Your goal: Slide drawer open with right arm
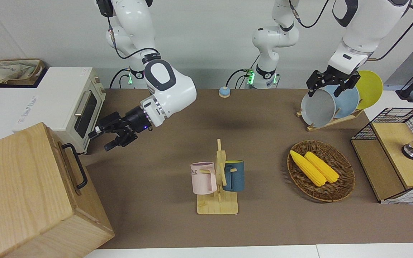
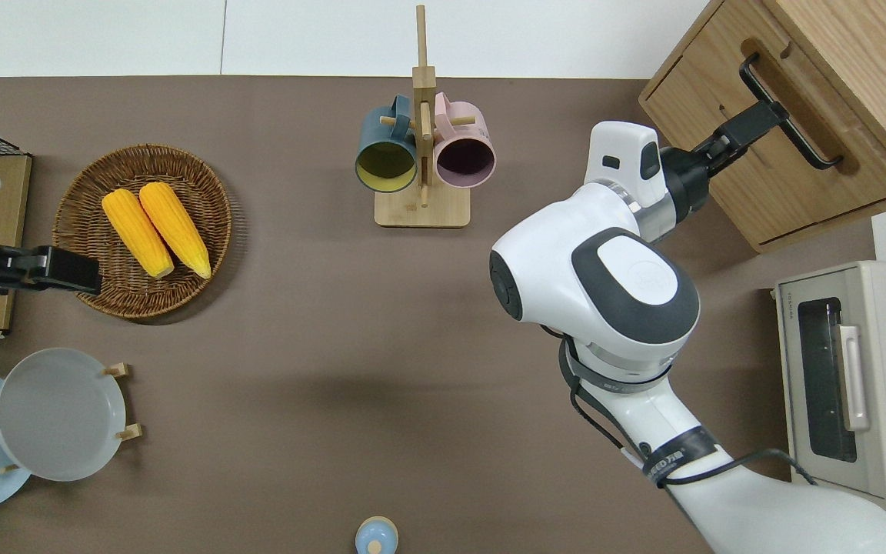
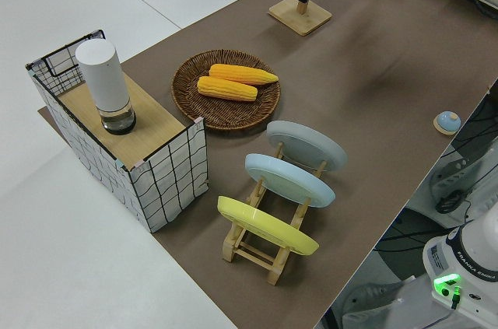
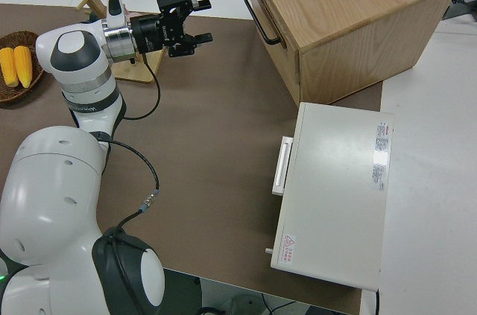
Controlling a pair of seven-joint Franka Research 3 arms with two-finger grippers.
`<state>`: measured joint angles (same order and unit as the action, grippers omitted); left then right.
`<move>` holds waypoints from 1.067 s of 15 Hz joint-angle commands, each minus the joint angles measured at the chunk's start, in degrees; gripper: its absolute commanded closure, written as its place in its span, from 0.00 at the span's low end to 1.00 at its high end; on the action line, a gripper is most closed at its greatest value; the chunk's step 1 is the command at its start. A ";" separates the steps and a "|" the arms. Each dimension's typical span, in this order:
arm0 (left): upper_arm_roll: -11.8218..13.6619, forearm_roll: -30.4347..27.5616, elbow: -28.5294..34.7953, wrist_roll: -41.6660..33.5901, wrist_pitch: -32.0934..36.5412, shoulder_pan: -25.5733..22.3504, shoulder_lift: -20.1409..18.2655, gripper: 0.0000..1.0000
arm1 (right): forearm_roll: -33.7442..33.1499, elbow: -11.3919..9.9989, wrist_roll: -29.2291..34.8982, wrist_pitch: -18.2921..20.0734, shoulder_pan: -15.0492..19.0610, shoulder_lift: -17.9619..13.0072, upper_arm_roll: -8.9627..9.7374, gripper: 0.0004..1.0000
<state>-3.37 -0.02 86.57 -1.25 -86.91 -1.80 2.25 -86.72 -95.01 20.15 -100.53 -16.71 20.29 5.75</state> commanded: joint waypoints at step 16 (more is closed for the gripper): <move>-0.40 0.98 -1.40 -0.51 1.13 -0.31 0.65 0.01 | -16.29 -1.67 13.51 -3.63 3.09 6.25 -4.43 0.64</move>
<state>-3.37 -0.02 86.57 -1.25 -86.91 -1.80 2.25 -100.91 -96.24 32.14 -102.73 -14.78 26.64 0.99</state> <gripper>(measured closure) 0.004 0.075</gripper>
